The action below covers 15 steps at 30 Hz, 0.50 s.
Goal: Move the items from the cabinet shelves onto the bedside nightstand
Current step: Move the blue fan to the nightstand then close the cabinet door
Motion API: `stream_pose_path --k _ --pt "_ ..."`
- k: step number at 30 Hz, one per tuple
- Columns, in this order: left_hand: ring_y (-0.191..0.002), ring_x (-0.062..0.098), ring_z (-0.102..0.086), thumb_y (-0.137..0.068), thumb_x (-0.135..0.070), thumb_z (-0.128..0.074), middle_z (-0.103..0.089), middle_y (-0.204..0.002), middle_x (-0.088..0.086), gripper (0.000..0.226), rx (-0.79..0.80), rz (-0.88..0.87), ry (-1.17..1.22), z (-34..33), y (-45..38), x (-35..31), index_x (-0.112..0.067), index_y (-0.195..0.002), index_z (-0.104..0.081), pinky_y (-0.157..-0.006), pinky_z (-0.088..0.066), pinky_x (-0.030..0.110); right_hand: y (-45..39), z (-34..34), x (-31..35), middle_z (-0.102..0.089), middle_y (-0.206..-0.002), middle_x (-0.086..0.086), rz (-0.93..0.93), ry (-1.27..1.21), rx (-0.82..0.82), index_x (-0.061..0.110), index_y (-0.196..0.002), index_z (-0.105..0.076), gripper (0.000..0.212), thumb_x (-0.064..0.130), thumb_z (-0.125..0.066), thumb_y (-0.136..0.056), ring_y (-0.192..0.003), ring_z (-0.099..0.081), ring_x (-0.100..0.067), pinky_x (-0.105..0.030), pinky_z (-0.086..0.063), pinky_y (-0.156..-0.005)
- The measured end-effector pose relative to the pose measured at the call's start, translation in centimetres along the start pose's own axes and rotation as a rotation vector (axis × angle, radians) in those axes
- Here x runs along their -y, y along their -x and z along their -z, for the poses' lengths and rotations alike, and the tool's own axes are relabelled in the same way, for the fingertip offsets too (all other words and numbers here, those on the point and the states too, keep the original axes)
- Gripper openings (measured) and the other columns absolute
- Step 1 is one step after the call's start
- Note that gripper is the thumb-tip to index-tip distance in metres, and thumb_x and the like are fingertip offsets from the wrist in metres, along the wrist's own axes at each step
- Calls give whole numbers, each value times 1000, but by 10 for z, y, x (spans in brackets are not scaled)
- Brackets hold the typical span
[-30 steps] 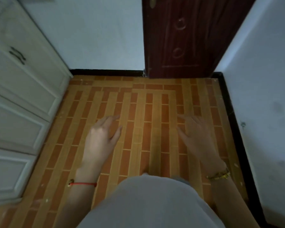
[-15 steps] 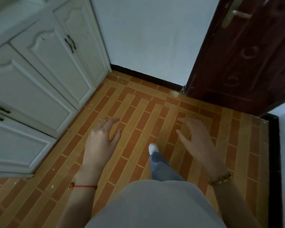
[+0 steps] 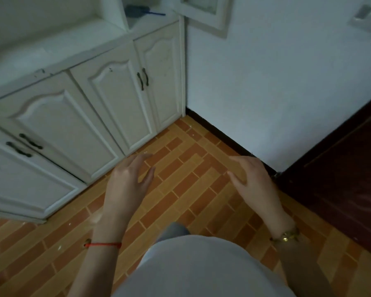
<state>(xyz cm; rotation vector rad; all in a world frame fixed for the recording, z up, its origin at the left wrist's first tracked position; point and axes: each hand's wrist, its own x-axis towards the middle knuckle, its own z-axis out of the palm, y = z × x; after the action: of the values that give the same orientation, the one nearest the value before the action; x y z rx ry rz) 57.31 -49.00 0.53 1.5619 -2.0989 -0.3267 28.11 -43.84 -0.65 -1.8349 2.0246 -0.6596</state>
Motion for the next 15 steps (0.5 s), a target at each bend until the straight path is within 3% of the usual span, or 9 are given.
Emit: stream_pose_path --k 5,11,15 --pt "-105 23 -66 -92 -24 -66 -69 -116 4 32 -51 83 -26 -13 -70 23 -14 -122 -66 -89 -55 37 -98 -16 -10 -53 -134 6 70 33 56 25 -136 -51 42 34 -56 -95 -125 -42 -7 -22 -36 -96" --pt "-99 26 -67 -91 -21 -68 -69 -111 7 31 -100 132 -50 -32 -176 62 -13 -120 -67 -85 -53 37 -228 -41 -12 -56 -131 5 116 -8 58 25 -133 -52 40 33 -57 -94 -120 -41 -3 -22 -38 -96" --pt "-91 28 -68 -90 -21 -69 -69 -113 6 32 -148 129 -90 -31 -262 89 -15 -121 -66 -79 -55 38 -322 -47 -2 -59 -125 4 128 -46 11 23 -130 -55 36 28 -58 -94 -117 -46 -9 -26 -42 -95"
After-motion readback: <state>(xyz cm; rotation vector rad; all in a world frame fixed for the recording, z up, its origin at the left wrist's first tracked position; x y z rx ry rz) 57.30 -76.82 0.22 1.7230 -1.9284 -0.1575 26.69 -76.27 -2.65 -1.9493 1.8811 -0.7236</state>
